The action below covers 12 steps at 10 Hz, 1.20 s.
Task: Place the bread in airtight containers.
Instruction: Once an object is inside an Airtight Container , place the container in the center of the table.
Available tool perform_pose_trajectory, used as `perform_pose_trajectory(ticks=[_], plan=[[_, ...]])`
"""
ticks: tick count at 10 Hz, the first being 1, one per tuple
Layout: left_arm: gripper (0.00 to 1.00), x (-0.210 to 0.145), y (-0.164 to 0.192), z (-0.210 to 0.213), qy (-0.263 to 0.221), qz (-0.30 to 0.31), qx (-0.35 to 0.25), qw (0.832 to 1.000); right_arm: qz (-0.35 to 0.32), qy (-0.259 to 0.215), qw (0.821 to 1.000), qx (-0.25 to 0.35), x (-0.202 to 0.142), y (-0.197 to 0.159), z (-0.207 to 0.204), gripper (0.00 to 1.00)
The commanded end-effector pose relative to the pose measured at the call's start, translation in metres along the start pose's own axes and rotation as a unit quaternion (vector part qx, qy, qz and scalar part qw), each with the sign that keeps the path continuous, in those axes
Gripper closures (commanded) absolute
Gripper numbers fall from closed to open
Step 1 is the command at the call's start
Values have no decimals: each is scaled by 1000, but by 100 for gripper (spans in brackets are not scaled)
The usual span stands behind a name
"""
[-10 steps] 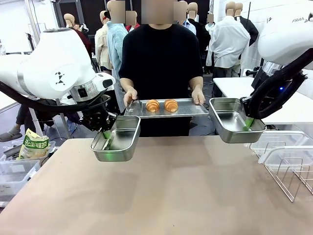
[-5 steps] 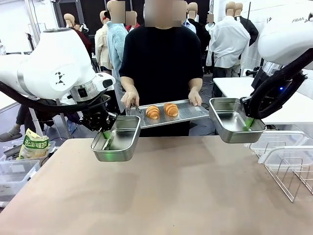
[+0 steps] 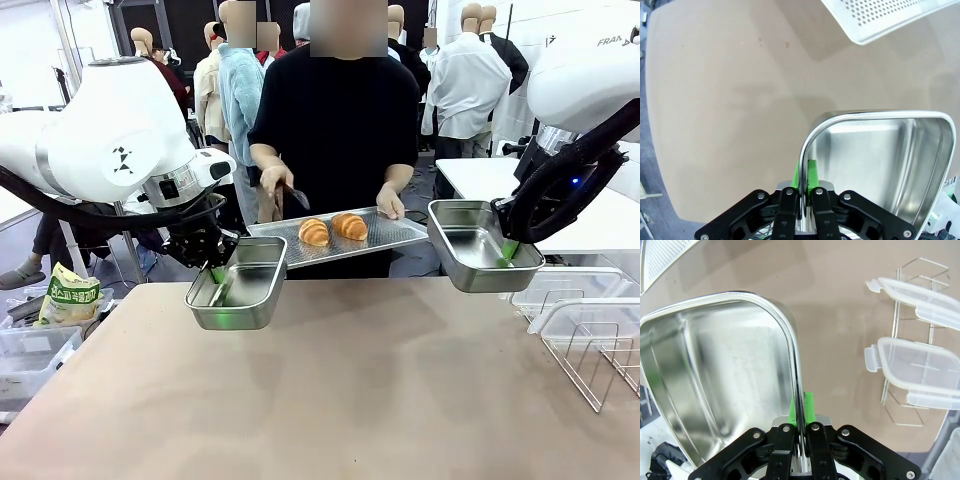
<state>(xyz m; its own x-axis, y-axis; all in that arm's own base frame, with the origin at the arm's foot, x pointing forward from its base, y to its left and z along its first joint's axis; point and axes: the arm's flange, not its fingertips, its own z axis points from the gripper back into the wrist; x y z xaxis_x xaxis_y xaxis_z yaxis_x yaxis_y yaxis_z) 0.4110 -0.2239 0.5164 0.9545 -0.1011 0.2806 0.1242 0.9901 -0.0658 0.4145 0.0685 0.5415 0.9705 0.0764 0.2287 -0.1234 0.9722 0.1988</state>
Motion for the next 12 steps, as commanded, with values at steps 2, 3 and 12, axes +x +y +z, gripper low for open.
perform_pose_trajectory(ticks=[2, 3, 12], plan=[[100, 3, 0, 4, -1, 0, -3, 1000, -3, -2, 1000, 2, 0, 0, 1, 100], [100, 3, 0, 4, -1, 0, -3, 1000, -3, -2, 1000, 2, 0, 0, 1, 100], [100, 3, 0, 4, -1, 0, -3, 1000, -3, -2, 1000, 2, 0, 0, 1, 100]])
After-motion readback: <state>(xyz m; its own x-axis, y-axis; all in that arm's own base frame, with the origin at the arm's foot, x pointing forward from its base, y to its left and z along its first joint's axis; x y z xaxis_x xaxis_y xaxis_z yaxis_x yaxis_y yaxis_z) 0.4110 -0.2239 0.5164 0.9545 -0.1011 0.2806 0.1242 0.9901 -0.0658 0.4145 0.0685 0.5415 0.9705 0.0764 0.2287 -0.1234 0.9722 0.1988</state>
